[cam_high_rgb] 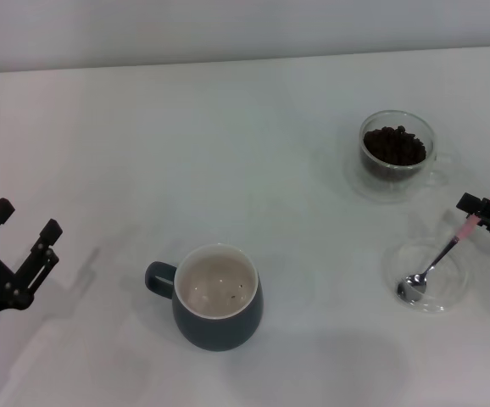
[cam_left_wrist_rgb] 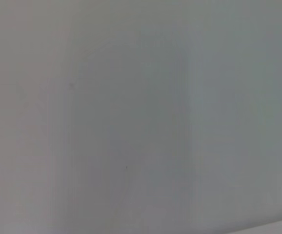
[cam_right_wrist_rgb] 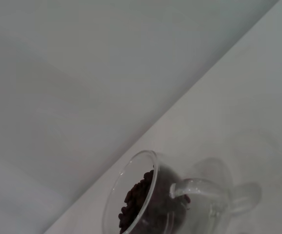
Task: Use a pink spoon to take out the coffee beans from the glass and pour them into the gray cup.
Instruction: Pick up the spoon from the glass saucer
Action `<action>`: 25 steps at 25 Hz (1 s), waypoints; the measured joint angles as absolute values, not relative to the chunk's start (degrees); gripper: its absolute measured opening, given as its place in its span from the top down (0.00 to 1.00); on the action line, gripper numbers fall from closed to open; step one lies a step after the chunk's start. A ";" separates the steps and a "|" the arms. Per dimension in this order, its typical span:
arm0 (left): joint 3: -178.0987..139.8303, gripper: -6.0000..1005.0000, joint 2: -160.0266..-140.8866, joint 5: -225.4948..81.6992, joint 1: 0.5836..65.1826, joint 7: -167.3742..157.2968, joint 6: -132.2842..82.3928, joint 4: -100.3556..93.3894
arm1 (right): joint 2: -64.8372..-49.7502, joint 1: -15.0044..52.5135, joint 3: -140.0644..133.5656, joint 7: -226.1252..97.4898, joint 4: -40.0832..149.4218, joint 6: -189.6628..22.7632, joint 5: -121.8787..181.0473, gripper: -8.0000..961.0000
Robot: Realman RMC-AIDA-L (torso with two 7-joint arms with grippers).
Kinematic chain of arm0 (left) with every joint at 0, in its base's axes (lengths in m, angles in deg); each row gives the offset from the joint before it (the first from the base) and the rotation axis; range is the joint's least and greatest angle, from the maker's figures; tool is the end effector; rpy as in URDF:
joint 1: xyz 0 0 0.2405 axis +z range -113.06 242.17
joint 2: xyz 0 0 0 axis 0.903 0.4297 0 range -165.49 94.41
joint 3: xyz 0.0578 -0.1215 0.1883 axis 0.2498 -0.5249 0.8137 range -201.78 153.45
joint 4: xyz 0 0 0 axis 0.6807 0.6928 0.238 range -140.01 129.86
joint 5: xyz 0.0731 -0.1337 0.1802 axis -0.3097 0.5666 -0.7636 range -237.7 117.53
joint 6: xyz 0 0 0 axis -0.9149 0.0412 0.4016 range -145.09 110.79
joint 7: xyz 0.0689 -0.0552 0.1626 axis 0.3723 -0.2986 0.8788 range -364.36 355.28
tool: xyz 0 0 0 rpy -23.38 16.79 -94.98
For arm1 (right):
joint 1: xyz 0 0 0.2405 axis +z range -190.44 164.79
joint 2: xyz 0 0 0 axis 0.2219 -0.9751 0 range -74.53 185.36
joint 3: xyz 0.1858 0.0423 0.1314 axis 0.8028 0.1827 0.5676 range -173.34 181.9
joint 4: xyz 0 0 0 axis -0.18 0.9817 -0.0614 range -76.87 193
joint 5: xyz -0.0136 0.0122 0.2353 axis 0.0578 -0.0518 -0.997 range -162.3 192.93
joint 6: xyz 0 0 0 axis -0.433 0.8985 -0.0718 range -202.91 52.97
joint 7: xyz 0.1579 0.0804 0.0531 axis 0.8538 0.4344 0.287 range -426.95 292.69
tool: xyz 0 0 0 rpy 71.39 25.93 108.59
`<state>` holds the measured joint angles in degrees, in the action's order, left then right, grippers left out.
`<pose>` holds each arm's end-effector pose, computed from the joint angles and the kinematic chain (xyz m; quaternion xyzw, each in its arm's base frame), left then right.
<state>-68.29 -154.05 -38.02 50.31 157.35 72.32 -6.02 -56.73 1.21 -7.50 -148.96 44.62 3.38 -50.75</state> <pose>-0.3189 0.2584 -0.0501 -0.8059 -0.1626 -0.3495 0.4494 0.4082 0.2674 0.0081 -0.6183 0.6408 0.3721 0.2619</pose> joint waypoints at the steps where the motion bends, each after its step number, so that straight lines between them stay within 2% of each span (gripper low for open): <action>1: -68.29 0.34 -154.06 -37.98 50.32 157.35 72.29 -6.02 | -56.73 1.22 -7.50 -148.81 44.62 3.24 -50.75 0.37; 4: -68.29 0.34 -154.08 -37.93 50.32 157.35 72.29 -5.92 | -56.73 1.24 -7.55 -148.14 44.62 2.82 -50.67 0.47; 9: -68.29 0.34 -154.17 -37.93 50.20 157.35 72.29 -5.45 | -56.72 1.28 -7.89 -147.91 44.62 2.69 -50.59 0.49; 17: -68.29 0.35 -154.20 -37.93 49.88 157.35 72.29 -5.33 | -56.85 1.69 -8.20 -147.90 44.62 1.79 -50.59 0.63; 25: -68.29 0.35 -154.20 -37.52 49.84 157.35 72.24 -5.32 | -56.90 2.34 -8.79 -147.51 44.62 0.80 -50.60 0.63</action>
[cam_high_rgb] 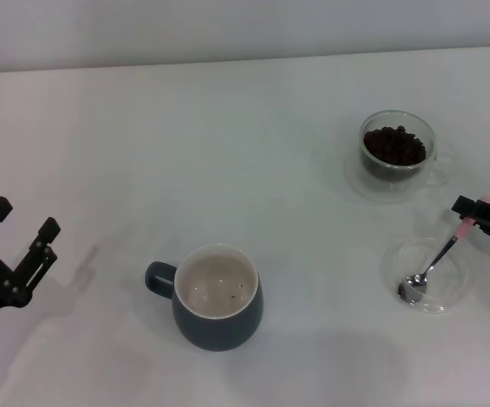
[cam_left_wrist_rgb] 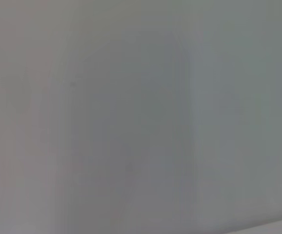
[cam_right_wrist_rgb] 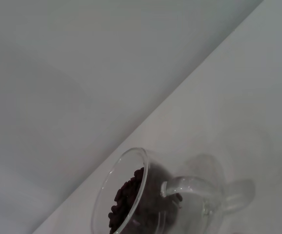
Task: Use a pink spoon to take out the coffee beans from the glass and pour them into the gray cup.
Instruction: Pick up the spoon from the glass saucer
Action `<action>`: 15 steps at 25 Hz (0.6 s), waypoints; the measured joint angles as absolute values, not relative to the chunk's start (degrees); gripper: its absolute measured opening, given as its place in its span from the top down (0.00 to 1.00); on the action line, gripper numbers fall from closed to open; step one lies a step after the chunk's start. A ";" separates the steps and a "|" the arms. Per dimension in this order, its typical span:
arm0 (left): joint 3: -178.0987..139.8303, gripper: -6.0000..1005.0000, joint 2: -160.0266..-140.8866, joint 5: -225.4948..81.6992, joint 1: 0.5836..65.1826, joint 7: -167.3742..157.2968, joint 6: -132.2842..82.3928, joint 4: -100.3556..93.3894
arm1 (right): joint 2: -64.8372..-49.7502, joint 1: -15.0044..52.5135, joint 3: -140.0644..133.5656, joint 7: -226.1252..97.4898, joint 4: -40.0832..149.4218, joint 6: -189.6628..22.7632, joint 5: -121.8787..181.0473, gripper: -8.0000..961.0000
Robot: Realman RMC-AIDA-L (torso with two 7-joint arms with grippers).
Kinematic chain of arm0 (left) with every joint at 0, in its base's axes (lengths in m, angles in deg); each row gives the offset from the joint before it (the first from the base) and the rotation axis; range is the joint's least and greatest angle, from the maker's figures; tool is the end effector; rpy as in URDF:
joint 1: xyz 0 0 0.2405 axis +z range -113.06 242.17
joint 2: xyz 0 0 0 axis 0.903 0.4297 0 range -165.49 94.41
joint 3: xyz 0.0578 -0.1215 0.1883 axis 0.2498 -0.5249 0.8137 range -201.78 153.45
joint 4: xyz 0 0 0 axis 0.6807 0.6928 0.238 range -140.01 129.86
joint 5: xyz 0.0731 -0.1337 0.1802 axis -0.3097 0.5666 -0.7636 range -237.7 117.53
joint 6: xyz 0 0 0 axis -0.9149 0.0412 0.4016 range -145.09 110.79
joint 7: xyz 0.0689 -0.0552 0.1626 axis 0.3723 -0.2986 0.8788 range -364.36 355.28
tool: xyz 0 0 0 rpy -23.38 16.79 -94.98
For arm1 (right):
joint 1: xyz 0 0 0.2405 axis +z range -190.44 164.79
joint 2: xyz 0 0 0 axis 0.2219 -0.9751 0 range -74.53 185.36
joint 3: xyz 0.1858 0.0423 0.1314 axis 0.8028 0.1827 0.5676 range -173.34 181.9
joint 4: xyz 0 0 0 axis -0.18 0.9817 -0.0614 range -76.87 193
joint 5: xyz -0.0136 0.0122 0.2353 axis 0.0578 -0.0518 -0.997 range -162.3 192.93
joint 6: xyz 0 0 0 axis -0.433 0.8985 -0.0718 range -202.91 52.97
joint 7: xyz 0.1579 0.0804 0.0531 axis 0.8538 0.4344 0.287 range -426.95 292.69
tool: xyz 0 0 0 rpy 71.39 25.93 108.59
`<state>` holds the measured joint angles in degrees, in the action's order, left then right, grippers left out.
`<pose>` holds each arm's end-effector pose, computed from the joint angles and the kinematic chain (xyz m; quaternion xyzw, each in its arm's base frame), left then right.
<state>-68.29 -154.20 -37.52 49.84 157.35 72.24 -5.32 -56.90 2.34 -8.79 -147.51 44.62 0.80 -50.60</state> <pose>-0.3201 0.2605 -0.0491 -0.8055 -0.1624 -0.3465 0.4525 0.4094 0.2748 0.0028 -0.6160 0.6508 0.3585 0.2618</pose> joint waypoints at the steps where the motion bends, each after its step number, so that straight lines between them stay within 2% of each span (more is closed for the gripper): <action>1: -68.29 0.35 -154.20 -37.35 49.89 157.35 72.24 -5.32 | -56.82 2.35 -8.88 -147.48 44.62 0.82 -50.60 0.63; 3: -68.29 0.35 -154.20 -37.04 49.98 157.35 72.21 -5.32 | -56.74 2.35 -8.89 -147.47 44.62 0.91 -50.60 0.63; 15: -68.29 0.35 -154.36 -36.68 49.79 157.35 71.60 -5.34 | -56.86 2.48 -8.99 -147.46 44.62 1.30 -50.60 0.80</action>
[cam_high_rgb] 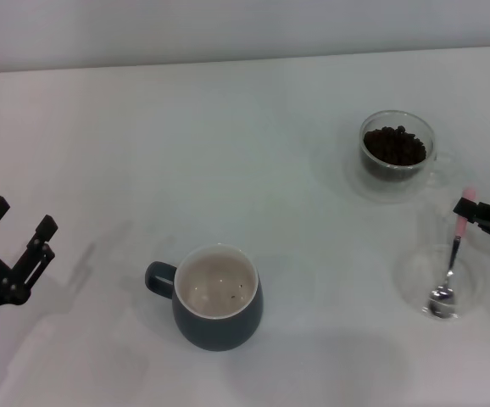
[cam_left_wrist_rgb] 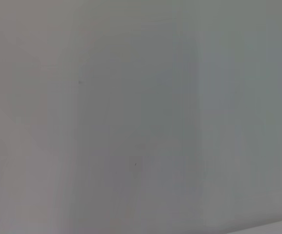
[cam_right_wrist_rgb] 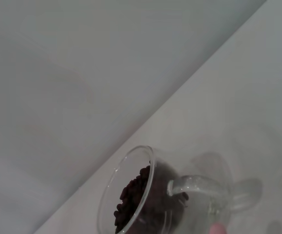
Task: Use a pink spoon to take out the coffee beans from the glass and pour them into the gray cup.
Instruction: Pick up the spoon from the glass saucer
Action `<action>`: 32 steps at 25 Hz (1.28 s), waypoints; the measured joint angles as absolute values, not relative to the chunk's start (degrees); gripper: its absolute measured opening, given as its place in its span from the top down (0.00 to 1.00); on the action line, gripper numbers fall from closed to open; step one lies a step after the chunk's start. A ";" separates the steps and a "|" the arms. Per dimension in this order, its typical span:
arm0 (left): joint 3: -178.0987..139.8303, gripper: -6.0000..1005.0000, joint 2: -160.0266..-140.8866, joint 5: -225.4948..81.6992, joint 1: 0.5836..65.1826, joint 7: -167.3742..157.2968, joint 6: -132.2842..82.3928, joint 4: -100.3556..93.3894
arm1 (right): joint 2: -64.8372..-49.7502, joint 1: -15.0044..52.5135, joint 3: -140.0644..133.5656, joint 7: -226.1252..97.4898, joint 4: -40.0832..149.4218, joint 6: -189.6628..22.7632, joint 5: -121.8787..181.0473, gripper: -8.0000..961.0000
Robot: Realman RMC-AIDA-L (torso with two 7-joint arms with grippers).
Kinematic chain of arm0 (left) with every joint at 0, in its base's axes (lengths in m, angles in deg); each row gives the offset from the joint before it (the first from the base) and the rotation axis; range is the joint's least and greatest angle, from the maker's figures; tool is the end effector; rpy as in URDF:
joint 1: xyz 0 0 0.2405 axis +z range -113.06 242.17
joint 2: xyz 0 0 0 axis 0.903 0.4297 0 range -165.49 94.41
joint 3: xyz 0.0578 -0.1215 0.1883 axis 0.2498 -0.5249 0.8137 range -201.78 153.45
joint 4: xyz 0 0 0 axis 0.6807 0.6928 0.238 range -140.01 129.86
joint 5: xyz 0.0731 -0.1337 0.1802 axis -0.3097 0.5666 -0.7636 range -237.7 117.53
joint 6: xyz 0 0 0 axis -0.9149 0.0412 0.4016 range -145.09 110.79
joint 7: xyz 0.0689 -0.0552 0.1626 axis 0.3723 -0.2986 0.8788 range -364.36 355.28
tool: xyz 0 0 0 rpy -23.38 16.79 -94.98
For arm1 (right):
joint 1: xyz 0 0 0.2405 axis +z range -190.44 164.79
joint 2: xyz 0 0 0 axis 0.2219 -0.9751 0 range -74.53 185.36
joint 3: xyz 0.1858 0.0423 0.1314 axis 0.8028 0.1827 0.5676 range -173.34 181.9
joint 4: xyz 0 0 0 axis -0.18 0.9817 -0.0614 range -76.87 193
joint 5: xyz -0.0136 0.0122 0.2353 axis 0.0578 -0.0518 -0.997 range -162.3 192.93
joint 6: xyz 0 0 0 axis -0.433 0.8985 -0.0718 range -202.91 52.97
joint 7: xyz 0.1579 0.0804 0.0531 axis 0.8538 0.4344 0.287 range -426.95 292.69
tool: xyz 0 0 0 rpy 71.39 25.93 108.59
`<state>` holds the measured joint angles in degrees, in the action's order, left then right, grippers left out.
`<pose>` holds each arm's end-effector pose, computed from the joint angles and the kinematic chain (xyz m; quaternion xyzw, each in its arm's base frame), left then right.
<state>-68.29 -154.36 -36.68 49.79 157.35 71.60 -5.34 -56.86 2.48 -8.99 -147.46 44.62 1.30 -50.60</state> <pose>-0.3216 0.2623 -0.0489 -0.8023 -0.1672 -0.3441 0.4583 0.4071 0.2754 0.0027 -0.6189 0.6489 0.3600 0.2574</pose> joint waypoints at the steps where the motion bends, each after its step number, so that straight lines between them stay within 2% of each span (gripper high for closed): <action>1: -68.28 0.35 -154.37 -36.67 49.79 157.35 71.57 -5.34 | -56.87 2.56 -9.00 -147.46 44.62 1.31 -50.60 0.80; 7: -68.29 0.35 -154.37 -36.55 49.79 157.35 71.51 -5.34 | -56.91 2.89 -9.00 -147.46 44.62 1.31 -50.60 0.84; 22: -68.29 0.35 -154.46 -36.34 49.94 157.36 71.35 -5.46 | -56.76 3.55 -8.47 -147.46 44.62 1.80 -51.29 0.84; 32: -68.29 0.35 -154.45 -36.34 50.24 157.35 71.34 -5.55 | -55.78 2.90 -8.30 -147.43 44.17 5.20 -53.65 0.84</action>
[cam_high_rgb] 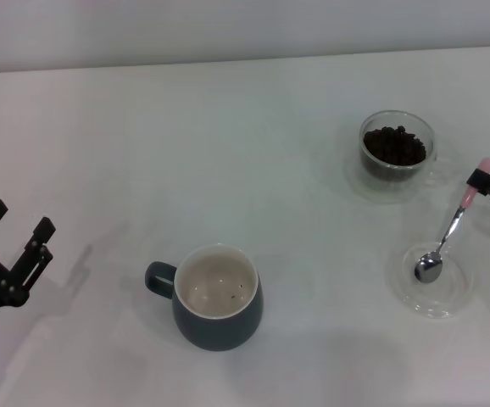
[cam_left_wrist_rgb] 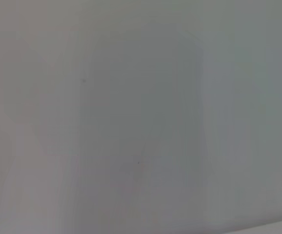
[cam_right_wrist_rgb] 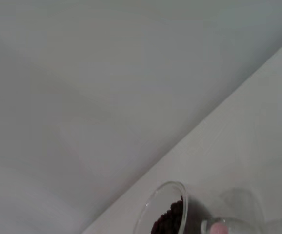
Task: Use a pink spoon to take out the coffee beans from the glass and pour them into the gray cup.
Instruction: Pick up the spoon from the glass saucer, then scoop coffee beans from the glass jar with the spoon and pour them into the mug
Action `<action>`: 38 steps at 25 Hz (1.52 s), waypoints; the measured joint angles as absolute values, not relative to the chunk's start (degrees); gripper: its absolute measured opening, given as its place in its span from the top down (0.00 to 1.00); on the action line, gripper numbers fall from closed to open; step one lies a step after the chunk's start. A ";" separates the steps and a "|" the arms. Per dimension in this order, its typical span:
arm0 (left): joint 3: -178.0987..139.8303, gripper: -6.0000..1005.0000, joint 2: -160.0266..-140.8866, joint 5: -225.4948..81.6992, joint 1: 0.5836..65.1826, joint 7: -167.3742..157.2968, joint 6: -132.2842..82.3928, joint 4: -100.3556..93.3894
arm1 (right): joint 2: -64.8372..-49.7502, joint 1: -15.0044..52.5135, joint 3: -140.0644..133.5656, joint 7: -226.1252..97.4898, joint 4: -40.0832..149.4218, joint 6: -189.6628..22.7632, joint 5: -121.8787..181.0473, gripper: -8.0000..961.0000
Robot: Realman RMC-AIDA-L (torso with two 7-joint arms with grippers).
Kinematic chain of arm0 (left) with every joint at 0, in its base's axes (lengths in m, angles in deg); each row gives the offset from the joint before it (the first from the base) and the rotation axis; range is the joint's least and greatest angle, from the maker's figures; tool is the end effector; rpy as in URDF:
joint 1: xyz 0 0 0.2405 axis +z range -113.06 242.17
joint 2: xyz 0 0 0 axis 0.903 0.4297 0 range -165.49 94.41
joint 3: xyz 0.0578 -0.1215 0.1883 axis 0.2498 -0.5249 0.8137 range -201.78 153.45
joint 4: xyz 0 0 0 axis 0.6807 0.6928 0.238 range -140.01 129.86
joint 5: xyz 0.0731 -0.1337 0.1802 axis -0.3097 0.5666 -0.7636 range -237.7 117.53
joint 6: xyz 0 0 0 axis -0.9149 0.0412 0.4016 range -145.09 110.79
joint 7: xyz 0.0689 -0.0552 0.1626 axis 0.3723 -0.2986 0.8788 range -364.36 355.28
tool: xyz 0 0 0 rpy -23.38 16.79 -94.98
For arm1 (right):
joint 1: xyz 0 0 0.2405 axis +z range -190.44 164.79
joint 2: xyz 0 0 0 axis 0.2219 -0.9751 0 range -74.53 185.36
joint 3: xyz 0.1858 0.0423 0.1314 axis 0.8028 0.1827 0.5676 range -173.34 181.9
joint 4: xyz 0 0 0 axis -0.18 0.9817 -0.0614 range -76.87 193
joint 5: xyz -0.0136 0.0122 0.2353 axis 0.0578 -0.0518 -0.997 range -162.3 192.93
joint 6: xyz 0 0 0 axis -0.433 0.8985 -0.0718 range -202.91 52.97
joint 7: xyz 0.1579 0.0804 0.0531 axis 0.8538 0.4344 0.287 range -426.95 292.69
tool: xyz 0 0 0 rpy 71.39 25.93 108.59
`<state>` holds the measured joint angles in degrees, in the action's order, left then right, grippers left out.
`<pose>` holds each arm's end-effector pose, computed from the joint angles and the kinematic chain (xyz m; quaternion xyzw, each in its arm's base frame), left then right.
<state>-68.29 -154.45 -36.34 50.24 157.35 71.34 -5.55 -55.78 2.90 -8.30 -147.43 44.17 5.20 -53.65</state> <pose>-0.3234 0.2608 -0.0493 -0.7998 -0.1723 -0.3430 0.4615 0.3973 0.2845 0.0234 -0.6208 0.6252 0.3975 0.2565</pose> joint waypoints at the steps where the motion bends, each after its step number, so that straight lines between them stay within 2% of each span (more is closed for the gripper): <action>1: -68.29 0.35 -154.45 -36.34 50.26 157.35 71.34 -5.54 | -55.66 2.87 -8.28 -147.43 44.09 5.41 -53.76 0.84; 14: -68.29 0.35 -154.53 -35.93 49.85 157.35 70.71 -5.84 | -55.07 3.06 -8.20 -147.95 43.82 11.13 -59.49 0.85; 21: -68.29 0.35 -154.55 -35.97 49.70 157.35 70.20 -6.01 | -55.91 5.87 -8.14 -148.14 41.65 11.92 -61.55 0.85; 38: -68.29 0.35 -154.55 -35.33 48.76 157.35 69.88 -6.13 | -56.17 12.63 -8.63 -159.02 38.67 4.82 -65.18 0.85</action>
<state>-68.29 -154.55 -35.33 48.76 157.35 69.88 -6.13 -56.17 12.63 -8.63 -159.02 38.67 4.82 -65.18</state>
